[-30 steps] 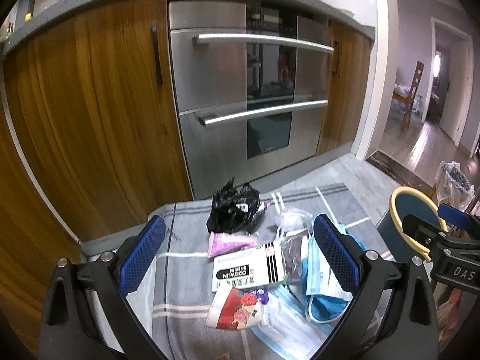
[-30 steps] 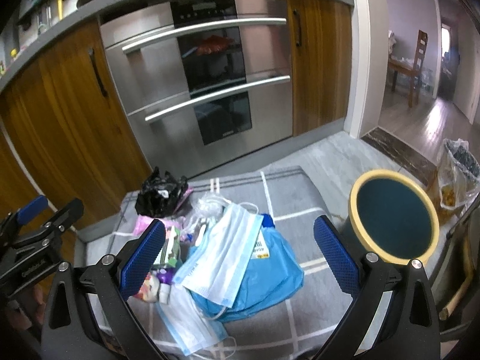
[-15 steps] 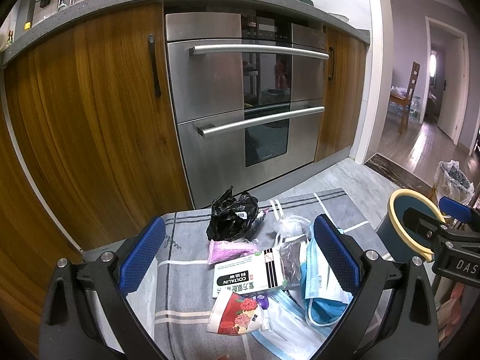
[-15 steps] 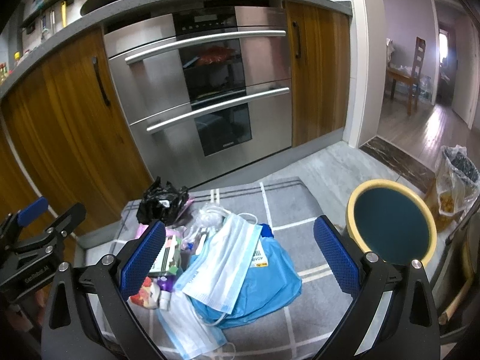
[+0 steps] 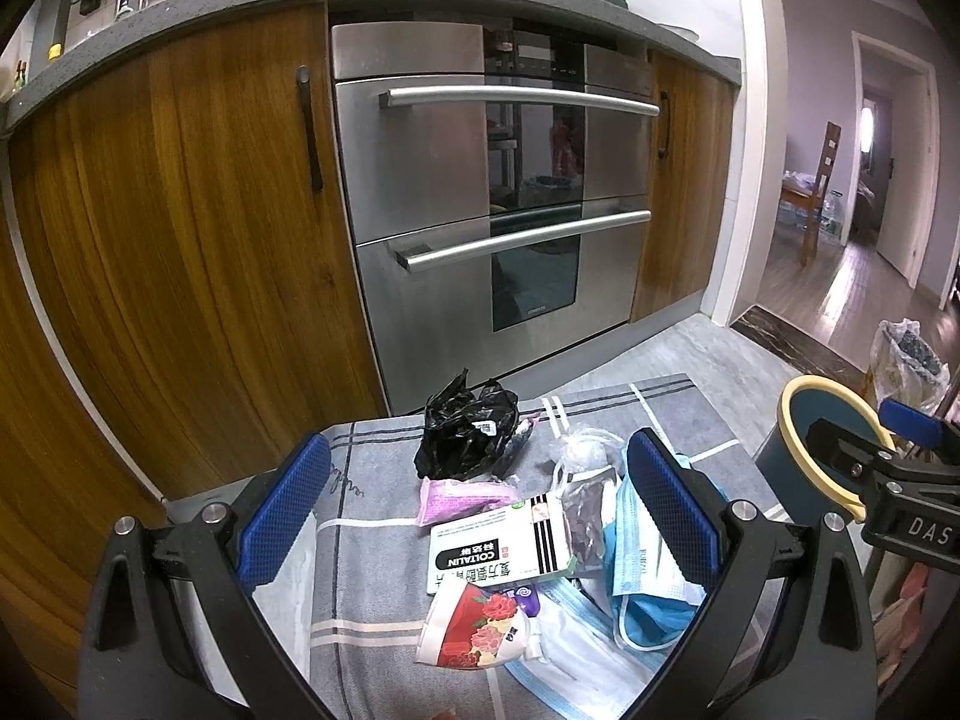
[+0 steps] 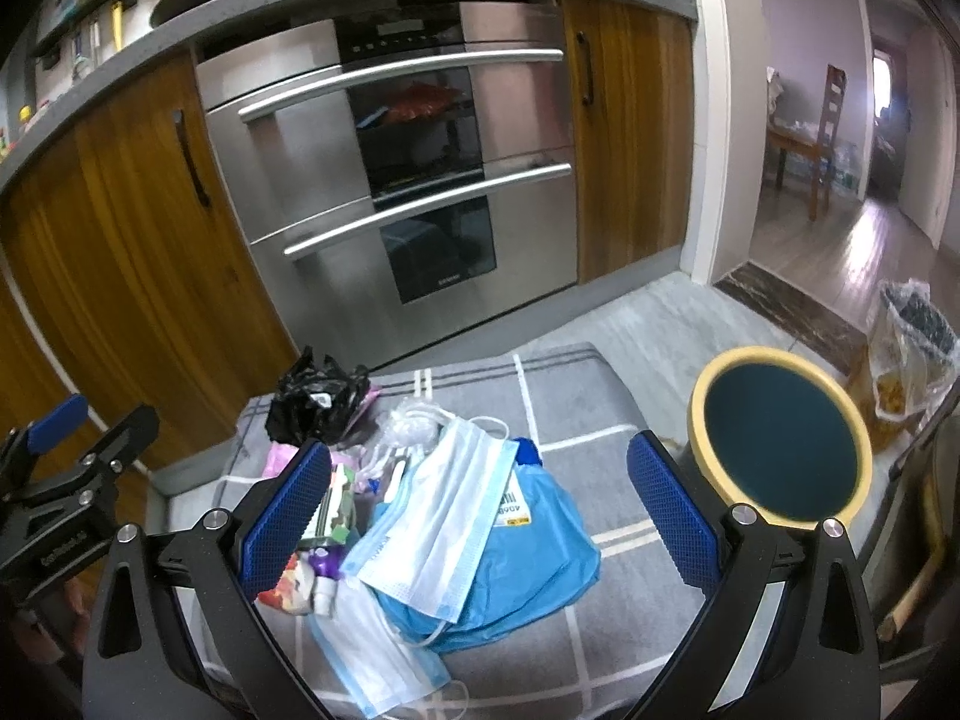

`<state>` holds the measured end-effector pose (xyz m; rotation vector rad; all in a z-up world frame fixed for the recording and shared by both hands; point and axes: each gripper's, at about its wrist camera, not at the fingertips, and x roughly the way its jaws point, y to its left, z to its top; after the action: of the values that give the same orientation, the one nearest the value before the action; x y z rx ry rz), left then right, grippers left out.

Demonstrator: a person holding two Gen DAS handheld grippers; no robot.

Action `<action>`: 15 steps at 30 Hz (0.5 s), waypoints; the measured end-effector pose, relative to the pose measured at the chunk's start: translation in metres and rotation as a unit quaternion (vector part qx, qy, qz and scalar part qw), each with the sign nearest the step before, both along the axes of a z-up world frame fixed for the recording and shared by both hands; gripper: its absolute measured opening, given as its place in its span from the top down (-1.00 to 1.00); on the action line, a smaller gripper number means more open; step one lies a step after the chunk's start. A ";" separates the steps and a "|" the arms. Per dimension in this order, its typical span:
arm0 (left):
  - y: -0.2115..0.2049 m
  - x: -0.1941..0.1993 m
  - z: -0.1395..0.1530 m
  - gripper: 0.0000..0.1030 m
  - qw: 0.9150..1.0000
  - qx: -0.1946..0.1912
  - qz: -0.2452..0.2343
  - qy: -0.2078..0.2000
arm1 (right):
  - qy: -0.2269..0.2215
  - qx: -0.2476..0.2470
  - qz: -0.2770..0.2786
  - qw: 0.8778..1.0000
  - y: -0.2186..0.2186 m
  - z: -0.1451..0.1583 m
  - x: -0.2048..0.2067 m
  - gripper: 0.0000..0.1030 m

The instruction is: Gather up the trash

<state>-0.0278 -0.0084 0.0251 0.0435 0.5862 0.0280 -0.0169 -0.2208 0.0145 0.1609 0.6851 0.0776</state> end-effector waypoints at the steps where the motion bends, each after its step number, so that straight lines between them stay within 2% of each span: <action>1: 0.001 0.002 -0.002 -0.90 1.000 -0.002 0.003 0.005 | 0.002 0.007 0.001 1.000 -0.001 -0.003 0.002 -0.91; 4: 0.006 0.008 -0.008 -0.90 1.000 -0.011 0.011 0.016 | 0.024 0.017 -0.005 1.000 -0.002 -0.012 0.005 -0.90; 8: 0.008 0.018 -0.019 -0.90 0.999 0.010 0.015 0.042 | 0.063 -0.001 0.015 0.998 0.006 -0.024 0.013 -0.91; 10: 0.013 0.028 -0.021 -0.90 0.999 0.005 0.017 0.049 | 0.073 -0.020 0.025 0.997 0.014 -0.027 0.019 -0.90; 12: 0.017 0.038 -0.020 -0.90 0.999 -0.002 0.013 0.049 | 0.085 -0.017 0.031 0.996 0.021 -0.033 0.027 -0.88; 15: 0.023 0.057 -0.013 -0.90 0.999 0.010 0.010 0.029 | 0.109 0.000 0.037 0.993 0.029 -0.049 0.038 -0.83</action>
<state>0.0293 0.0146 0.0117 0.0588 0.6453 0.0523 0.0211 -0.1919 -0.0345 0.1447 0.9091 0.1329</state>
